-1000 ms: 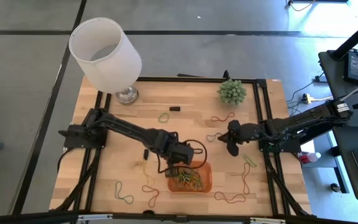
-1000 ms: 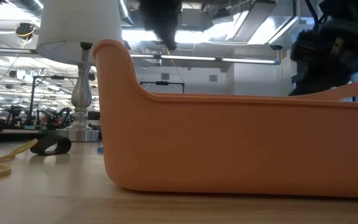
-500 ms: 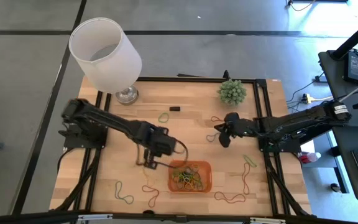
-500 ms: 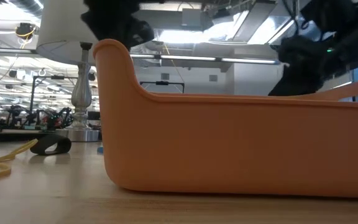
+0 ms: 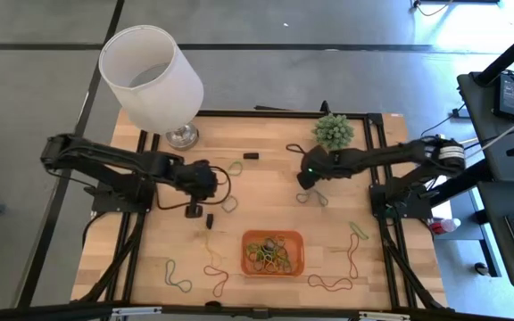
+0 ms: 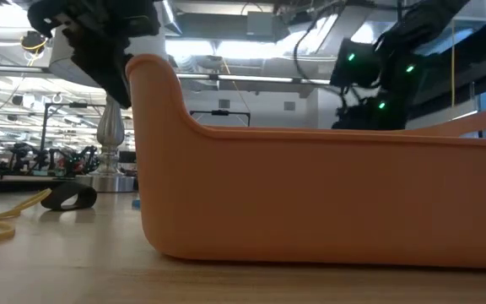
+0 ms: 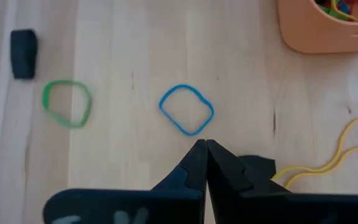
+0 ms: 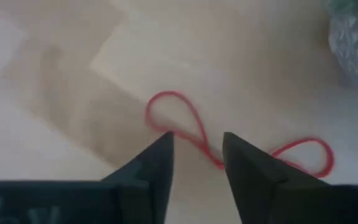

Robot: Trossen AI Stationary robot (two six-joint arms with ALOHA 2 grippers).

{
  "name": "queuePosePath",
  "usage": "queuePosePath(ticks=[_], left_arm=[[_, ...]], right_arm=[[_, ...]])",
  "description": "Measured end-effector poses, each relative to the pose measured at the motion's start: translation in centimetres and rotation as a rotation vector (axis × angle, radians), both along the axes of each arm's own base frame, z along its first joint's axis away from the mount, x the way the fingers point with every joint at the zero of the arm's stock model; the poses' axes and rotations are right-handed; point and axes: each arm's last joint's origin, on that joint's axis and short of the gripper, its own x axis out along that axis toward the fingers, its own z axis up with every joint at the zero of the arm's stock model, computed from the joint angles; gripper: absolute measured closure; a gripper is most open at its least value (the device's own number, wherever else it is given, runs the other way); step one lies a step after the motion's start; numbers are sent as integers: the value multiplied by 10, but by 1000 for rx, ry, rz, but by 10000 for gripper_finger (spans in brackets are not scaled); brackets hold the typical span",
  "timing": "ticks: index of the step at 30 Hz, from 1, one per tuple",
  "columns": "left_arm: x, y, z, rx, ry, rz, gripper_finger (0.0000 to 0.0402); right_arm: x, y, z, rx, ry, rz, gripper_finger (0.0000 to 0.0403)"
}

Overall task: Pick and place rubber bands into bin
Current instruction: Put the red rubber band into the orange bin

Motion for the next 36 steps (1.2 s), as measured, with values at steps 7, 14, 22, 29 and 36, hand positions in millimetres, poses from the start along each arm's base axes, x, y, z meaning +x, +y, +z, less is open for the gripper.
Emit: queuePosePath(ticks=[7, 14, 22, 29, 36], left_arm=[[-13, 4, 6, -12, -61, 26, 399], [-13, 4, 6, -13, -68, 25, 401], [-12, 4, 7, -24, -82, 42, 401], [-11, 4, 7, -31, -83, 66, 396], [-11, 4, 7, -39, -83, 77, 400]], right_arm=[[6, -18, -28, 112, 23, -274, 215], [10, -16, -42, 127, 78, -287, 249], [11, -5, -38, 139, 55, -239, 391], [9, 14, -12, 253, 10, -144, 401], [4, 33, 50, 191, -94, 19, 402]])
